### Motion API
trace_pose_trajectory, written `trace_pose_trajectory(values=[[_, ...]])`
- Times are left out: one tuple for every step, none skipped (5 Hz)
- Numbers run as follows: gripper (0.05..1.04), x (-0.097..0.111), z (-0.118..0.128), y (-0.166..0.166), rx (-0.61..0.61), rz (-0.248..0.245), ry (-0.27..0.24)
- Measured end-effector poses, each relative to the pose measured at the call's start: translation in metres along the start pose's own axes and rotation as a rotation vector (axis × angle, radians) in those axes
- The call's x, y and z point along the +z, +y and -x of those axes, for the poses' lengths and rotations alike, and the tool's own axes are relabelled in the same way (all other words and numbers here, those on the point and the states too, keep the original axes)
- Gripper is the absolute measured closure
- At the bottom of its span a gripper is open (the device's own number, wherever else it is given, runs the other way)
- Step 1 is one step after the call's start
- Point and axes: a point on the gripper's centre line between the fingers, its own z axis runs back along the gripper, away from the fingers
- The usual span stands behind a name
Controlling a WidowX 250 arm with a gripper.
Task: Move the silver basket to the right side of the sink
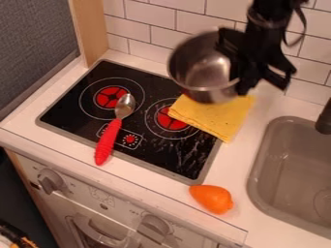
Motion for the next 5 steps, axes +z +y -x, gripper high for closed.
trace_pose_trajectory(values=[[0.997, -0.034, -0.007, -0.014, -0.030, -0.032, 0.072], [0.997, -0.044, -0.015, -0.015, -0.029, -0.058, 0.084], [0.961, -0.043, -0.016, -0.014, -0.021, -0.064, 0.083], [0.777, -0.043, -0.019, -0.015, -0.032, -0.048, 0.061], [0.487, -0.057, -0.017, -0.018, -0.017, 0.001, 0.018]])
